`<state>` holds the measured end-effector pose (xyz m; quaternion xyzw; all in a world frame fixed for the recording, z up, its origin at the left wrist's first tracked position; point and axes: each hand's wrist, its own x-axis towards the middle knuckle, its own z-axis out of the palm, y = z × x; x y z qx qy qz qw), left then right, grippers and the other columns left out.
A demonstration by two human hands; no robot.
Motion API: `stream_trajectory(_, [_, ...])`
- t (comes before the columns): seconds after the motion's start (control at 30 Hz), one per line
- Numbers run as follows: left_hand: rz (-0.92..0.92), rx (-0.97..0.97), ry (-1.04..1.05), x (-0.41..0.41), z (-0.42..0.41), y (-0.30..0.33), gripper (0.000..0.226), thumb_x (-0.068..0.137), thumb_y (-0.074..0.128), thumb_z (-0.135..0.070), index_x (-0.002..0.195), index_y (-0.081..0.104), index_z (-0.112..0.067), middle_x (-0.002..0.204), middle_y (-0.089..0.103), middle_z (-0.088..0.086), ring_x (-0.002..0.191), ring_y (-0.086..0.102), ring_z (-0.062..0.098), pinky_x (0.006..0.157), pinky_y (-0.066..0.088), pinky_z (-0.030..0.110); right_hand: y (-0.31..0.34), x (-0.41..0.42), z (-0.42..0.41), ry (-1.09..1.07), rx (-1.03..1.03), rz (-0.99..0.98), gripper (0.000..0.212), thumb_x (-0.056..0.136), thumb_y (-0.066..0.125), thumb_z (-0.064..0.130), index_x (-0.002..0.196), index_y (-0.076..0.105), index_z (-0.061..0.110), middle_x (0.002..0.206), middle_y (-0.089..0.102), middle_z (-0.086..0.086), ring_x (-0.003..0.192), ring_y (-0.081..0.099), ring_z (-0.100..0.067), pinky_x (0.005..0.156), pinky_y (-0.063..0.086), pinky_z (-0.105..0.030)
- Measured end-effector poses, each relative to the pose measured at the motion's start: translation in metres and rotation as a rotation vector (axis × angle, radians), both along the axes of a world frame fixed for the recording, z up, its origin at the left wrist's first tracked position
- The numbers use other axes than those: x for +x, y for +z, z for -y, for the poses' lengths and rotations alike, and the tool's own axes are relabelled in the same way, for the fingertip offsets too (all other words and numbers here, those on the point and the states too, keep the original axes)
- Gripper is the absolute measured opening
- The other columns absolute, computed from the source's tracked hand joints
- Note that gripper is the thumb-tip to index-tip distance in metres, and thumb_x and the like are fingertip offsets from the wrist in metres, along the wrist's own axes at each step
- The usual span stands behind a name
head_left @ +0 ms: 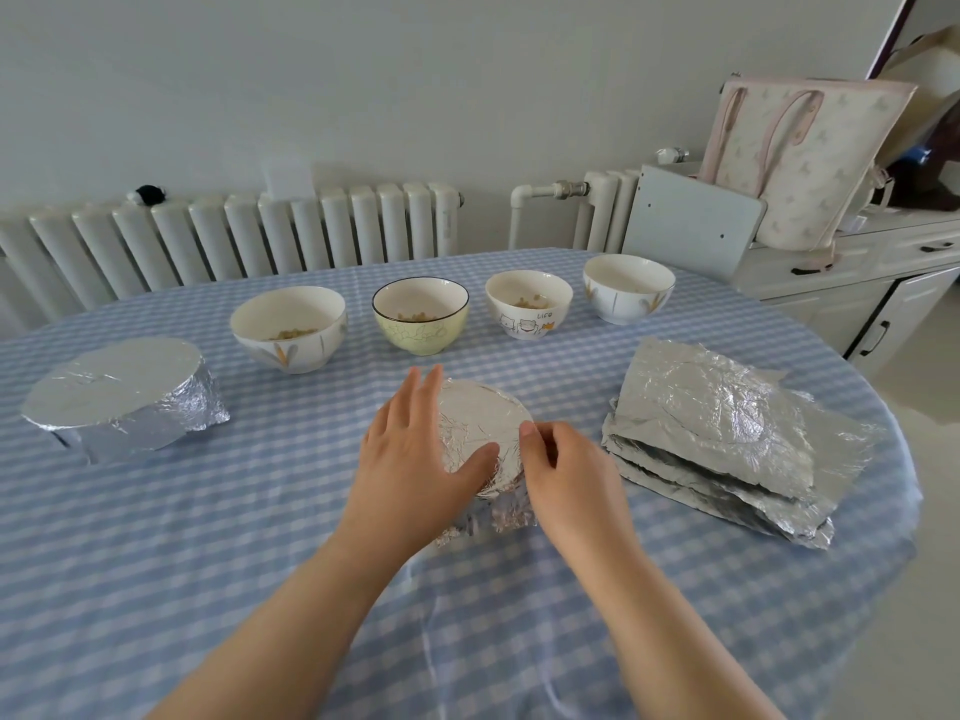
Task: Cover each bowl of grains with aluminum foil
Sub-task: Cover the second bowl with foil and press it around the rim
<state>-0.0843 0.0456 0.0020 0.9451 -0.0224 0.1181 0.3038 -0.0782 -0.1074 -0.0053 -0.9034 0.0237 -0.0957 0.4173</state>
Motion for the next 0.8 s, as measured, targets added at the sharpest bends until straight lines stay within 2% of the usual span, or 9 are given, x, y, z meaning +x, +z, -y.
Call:
stream_trajectory(0.07, [-0.029,-0.006,0.01,0.0,0.0,0.0,0.094,0.083,0.055,-0.064,0.154,0.003,-0.029,0.164,-0.003,-0.003,0.149,0.0,0.018,0.119,0.01,0.04,0.001,0.001,-0.001,-0.002,-0.022,-0.016,0.036,0.1,0.04,0.043,0.087,0.061,0.017,0.07,0.063,0.004,0.068,0.058,-0.011,0.064,0.045,-0.033])
stream_trajectory(0.17, [-0.056,0.006,0.01,0.001,-0.001,-0.001,0.097,0.081,0.051,-0.07,0.154,0.003,-0.03,0.163,-0.008,-0.003,0.15,-0.004,0.019,0.119,0.008,0.041,0.0,0.004,-0.001,-0.009,-0.017,-0.029,0.035,0.1,0.042,0.04,0.089,0.062,0.014,0.072,0.064,0.002,0.07,0.059,-0.015,0.065,0.047,-0.034])
stream_trajectory(0.3, [-0.107,0.06,-0.06,0.003,-0.007,0.0,0.108,0.068,0.038,-0.088,0.154,0.007,-0.03,0.164,-0.001,-0.002,0.149,-0.001,0.019,0.119,0.011,0.044,-0.007,0.006,-0.002,-0.039,0.103,-0.018,0.024,0.098,0.046,0.038,0.096,0.064,0.022,0.093,0.063,0.007,0.084,0.057,-0.01,0.07,0.039,-0.026])
stream_trajectory(0.37, [-0.136,0.094,-0.112,0.006,-0.016,0.001,0.114,0.062,0.032,-0.095,0.154,0.009,-0.031,0.163,0.0,-0.003,0.148,0.0,0.018,0.118,0.012,0.045,-0.011,0.006,-0.002,-0.041,0.116,0.003,0.023,0.098,0.046,0.038,0.096,0.065,0.025,0.097,0.061,0.006,0.084,0.055,-0.008,0.07,0.037,-0.025])
stream_trajectory(0.47, [-0.175,0.142,-0.163,0.008,-0.028,0.005,0.117,0.057,0.026,-0.095,0.154,0.01,-0.033,0.164,-0.002,-0.004,0.147,-0.001,0.015,0.118,0.013,0.045,-0.015,0.008,-0.002,-0.027,0.108,0.027,0.023,0.097,0.045,0.037,0.088,0.064,0.027,0.089,0.062,0.004,0.077,0.054,-0.007,0.06,0.035,-0.022])
stream_trajectory(0.57, [-0.252,0.254,-0.219,0.006,-0.033,0.011,0.123,0.052,0.02,-0.097,0.154,-0.001,-0.032,0.163,-0.012,-0.003,0.147,-0.007,0.016,0.118,0.006,0.048,-0.016,0.011,0.001,0.0,0.102,0.052,0.027,0.098,0.044,0.036,0.077,0.059,0.028,0.078,0.059,0.006,0.072,0.051,-0.008,0.056,0.03,-0.018])
stream_trajectory(0.67, [-0.292,0.326,-0.231,0.0,-0.041,0.014,0.126,0.05,0.019,-0.099,0.154,-0.008,-0.034,0.162,-0.013,-0.005,0.147,-0.007,0.017,0.118,0.001,0.048,-0.015,0.017,0.006,0.048,0.131,0.062,0.042,0.099,0.045,0.034,0.061,0.044,0.017,0.059,0.044,0.007,0.055,0.038,-0.006,0.049,0.026,-0.02])
stream_trajectory(0.73, [-0.293,0.34,-0.227,-0.003,-0.047,0.013,0.125,0.05,0.02,-0.099,0.153,-0.008,-0.035,0.161,-0.014,-0.009,0.146,-0.006,0.014,0.118,0.0,0.046,-0.013,0.019,0.006,0.066,0.149,0.071,0.045,0.1,0.045,0.033,0.061,0.04,0.01,0.054,0.037,0.005,0.05,0.032,-0.008,0.047,0.026,-0.022])
stream_trajectory(0.8, [-0.253,0.328,-0.218,-0.007,-0.048,0.007,0.123,0.052,0.02,-0.098,0.154,-0.004,-0.035,0.161,-0.013,-0.013,0.145,-0.006,0.012,0.118,0.001,0.043,-0.014,0.019,0.006,0.074,0.169,0.072,0.045,0.101,0.043,0.035,0.063,0.044,0.01,0.055,0.04,0.005,0.051,0.035,-0.007,0.051,0.028,-0.025])
